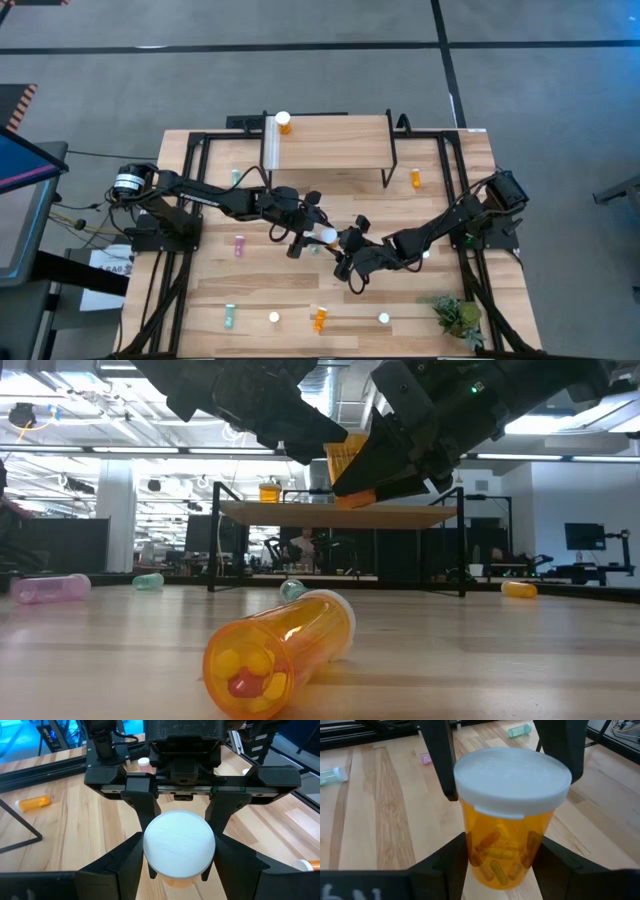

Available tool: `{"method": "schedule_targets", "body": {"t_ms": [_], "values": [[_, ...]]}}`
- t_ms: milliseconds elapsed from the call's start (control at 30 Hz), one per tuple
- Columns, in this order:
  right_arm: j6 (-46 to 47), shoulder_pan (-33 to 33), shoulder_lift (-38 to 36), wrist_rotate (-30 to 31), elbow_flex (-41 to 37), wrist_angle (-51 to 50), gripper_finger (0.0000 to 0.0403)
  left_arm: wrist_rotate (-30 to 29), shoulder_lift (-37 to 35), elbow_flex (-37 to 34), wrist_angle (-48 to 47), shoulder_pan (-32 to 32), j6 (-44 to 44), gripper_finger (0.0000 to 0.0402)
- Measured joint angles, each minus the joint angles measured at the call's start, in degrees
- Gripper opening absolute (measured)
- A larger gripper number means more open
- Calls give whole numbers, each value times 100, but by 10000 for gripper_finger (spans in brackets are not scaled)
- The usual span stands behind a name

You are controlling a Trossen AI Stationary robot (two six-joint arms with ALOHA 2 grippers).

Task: Pick and place medicine bottles onto shelf by color
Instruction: Put the large orange pill bottle aligned with the other large orange pill bottle on the shelf

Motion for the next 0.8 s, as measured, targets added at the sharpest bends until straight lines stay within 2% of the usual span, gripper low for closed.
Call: {"method": "schedule_targets", "body": {"t_ms": [300,633,800], "values": [[16,-2,-33,-25,29,103,230,-16,-70,-17,-155,-1,-61,201],[10,7,-205,-92,26,36,237,-328,-539,-20,-759,-1,62,201],[-5,37,-399,-137,21,-92,237,-510,-1017,-20,-1293,23,68,201]]}}
